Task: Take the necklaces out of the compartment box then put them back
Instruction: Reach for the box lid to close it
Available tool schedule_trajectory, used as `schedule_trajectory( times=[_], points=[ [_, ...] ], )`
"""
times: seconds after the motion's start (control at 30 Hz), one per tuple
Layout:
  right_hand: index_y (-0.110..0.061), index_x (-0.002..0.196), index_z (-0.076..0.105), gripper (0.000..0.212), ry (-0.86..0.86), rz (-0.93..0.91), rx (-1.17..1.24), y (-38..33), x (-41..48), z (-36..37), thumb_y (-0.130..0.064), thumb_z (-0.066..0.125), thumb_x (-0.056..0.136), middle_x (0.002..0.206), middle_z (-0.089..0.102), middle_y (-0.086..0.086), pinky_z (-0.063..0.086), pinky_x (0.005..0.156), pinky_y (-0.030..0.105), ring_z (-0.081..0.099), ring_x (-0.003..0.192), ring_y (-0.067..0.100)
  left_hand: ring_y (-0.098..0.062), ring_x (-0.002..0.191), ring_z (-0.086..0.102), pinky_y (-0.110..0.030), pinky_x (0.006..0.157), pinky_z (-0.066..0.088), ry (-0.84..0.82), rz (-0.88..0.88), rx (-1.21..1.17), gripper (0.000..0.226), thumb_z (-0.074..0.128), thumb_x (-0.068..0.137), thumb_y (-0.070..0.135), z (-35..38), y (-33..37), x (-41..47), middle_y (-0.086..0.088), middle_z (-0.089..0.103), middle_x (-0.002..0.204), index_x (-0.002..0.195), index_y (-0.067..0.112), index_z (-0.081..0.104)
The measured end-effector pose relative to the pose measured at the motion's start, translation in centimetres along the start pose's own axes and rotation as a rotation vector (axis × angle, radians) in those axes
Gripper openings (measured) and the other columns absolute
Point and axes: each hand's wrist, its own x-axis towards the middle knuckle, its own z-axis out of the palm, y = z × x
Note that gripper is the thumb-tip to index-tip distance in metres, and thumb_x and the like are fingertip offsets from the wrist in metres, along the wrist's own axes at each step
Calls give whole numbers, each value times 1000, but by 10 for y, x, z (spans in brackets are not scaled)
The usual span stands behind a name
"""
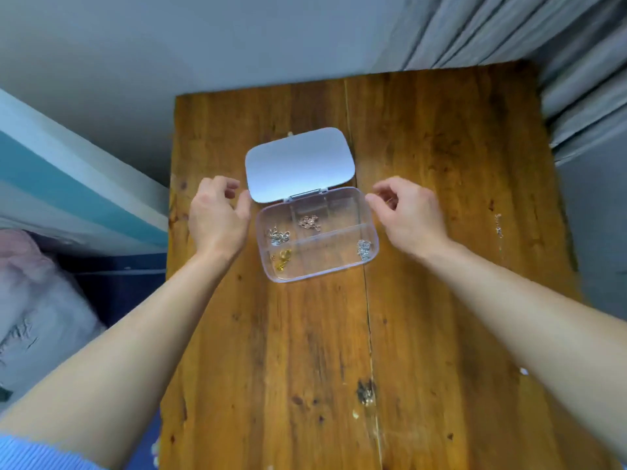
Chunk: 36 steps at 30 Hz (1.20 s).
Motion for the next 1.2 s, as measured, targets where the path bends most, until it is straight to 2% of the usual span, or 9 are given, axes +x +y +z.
schedule_trajectory(
  times=[0.1,0.2,0.3,0.43,0.6,0.9,1.03,1.1,1.2],
  points=[
    [-14,115,66,34,44,99,-5,-28,41,24,-38,56,92,102,68,3,42,73,28,60,94,23,-23,101,62,-40,91,53,-136,-175,-155,35,59,92,34,-1,-24,15,-7,67,111,117,10,64],
    [-5,123,61,40,31,287,75,-44,72,40,-32,56,95,120,65,11,46,87,35,58,112,30,-23,85,65,-38,80,55,-273,-280,-405,21,58,93,29,7,-26,28,-9,70,93,98,12,68],
    [-5,111,68,22,42,387,81,-50,85,45,-15,60,93,101,62,6,49,74,32,60,103,28,-18,63,61,-38,69,56,-295,-295,-478,12,60,91,21,13,-20,39,-6,68,70,82,18,67],
    [-10,108,69,20,67,419,52,-48,77,39,-5,63,89,111,63,7,55,78,31,59,102,24,-26,74,69,-43,78,60,-283,-301,-483,8,65,82,8,15,-18,54,-10,72,77,85,14,70],
    [-18,97,64,14,140,297,77,-44,45,22,-10,69,87,97,66,3,49,65,19,62,86,15,-18,81,69,-36,73,62,-262,-187,-474,11,72,83,11,6,-14,55,-4,71,89,92,16,71],
    [-20,93,67,7,217,0,136,-23,-34,13,-14,65,90,81,71,1,54,64,35,67,72,16,-8,77,72,-26,69,58,-243,-82,-654,19,60,92,19,-18,-26,0,11,75,75,85,27,75],
    [-3,118,66,27,156,-143,-28,-12,-71,19,-12,57,94,112,71,13,54,84,33,68,98,25,13,77,63,-9,61,47,-294,-177,-687,36,42,99,42,-18,-34,-35,27,71,76,76,38,70],
    [1,126,60,34,84,-195,-135,-8,-84,21,-10,57,94,124,65,17,49,91,35,64,110,30,10,87,60,-11,64,44,-357,-148,-569,37,39,97,52,-14,-39,-52,23,70,92,94,33,70],
    [-4,134,52,39,-73,-241,-269,-3,-96,20,-14,51,97,132,60,15,54,89,45,60,118,33,-4,122,46,-25,98,41,-411,-90,-410,51,39,99,46,-4,-47,-71,5,51,141,141,18,44]
  ],
)
